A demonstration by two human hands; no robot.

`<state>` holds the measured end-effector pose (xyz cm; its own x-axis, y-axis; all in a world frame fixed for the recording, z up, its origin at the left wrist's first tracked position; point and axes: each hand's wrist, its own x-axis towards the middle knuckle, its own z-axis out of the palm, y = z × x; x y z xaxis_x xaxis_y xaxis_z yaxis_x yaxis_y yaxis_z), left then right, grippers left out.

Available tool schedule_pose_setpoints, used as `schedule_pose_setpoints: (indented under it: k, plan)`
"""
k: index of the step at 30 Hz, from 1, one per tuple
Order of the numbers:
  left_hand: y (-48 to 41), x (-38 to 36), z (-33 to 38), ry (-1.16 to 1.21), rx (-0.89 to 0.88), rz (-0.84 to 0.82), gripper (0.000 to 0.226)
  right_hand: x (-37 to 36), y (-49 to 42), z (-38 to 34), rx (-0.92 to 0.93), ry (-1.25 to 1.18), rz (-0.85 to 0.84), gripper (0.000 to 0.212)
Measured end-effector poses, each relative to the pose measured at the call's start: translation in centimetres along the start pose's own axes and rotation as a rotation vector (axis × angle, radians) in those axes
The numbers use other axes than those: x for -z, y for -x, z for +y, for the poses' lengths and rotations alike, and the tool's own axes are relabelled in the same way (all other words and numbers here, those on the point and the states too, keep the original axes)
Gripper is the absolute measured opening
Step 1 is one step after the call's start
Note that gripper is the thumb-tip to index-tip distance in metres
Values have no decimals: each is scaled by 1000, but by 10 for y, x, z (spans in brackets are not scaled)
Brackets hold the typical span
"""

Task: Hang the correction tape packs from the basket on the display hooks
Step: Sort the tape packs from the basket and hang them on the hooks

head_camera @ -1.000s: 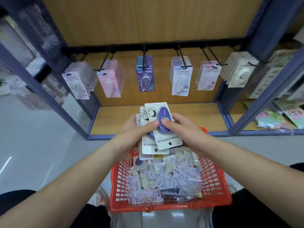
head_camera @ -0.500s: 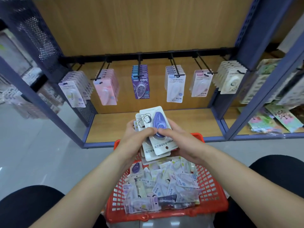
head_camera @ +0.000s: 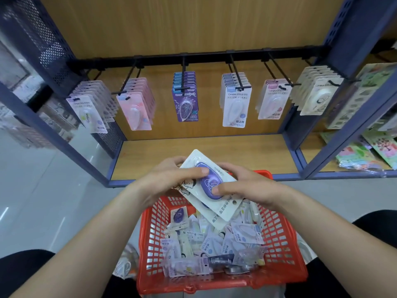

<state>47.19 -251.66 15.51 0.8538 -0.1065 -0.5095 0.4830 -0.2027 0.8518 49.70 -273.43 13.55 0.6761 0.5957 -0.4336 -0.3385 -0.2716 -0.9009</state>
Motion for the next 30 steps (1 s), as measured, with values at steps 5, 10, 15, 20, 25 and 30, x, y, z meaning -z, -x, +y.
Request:
schedule_pose_setpoints:
  k: [5,10,15,20,25,30]
  plan:
    - [10,-4,-6,-26,-10,-18,59,-3,6,2,10,-18,13,50]
    - [16,-7,-10,74,-7,107,53,-9,7,10,13,-19,224,78]
    - [14,-13,-13,247,-23,307,35,-21,7,13,13,-192,433,81]
    - [10,-26,-19,387,-61,454,44,-36,9,12,-86,-385,416,98]
    - [4,-41,-23,448,-22,371,61,-33,3,14,22,-407,619,132]
    - [-1,-38,-24,332,-10,217,84,-25,5,10,98,-448,702,117]
